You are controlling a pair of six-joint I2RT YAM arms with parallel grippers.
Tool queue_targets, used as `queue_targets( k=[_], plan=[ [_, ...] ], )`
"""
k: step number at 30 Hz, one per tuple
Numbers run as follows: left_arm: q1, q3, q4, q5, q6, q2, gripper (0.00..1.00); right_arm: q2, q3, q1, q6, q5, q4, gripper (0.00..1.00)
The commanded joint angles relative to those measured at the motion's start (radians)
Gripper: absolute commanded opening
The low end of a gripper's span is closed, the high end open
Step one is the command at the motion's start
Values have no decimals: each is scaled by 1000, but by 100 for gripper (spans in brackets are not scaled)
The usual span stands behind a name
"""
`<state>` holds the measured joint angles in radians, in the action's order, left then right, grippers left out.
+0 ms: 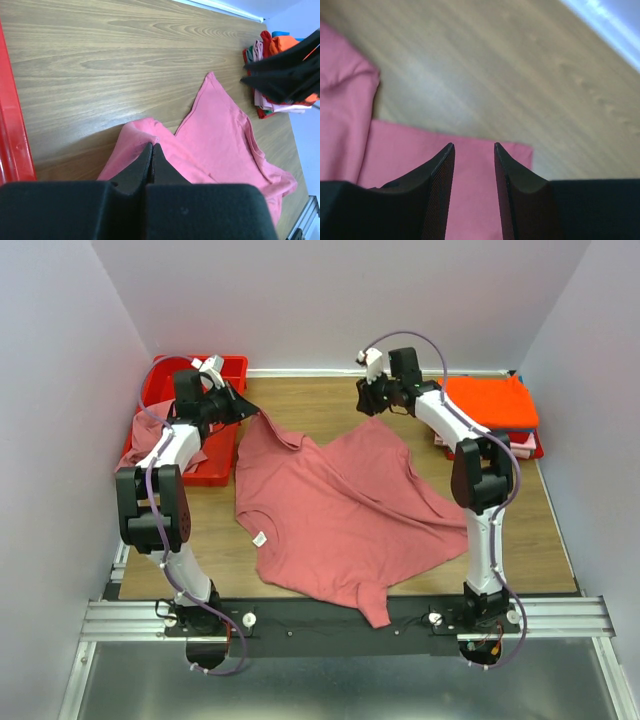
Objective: Fold and stack the t-shirts
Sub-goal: Flatten the tshirt out
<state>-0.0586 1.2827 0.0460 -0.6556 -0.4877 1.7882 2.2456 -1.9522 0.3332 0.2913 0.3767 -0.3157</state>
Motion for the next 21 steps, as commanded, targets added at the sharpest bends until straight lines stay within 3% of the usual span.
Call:
queue_targets(
  k=[1, 2, 6, 21],
  plan=[
    [2, 10, 28, -35, -5, -10, 0, -20, 62, 38, 82, 132, -128, 45],
    [5, 10, 28, -35, 4, -16, 0, -3, 43, 35, 33, -16, -134, 45],
    [11, 6, 18, -33, 18, -23, 0, 101, -68, -46, -53, -139, -148, 45],
    [19, -8, 15, -36, 43, -15, 0, 264, -180, -97, -76, -99, -168, 44]
  ],
)
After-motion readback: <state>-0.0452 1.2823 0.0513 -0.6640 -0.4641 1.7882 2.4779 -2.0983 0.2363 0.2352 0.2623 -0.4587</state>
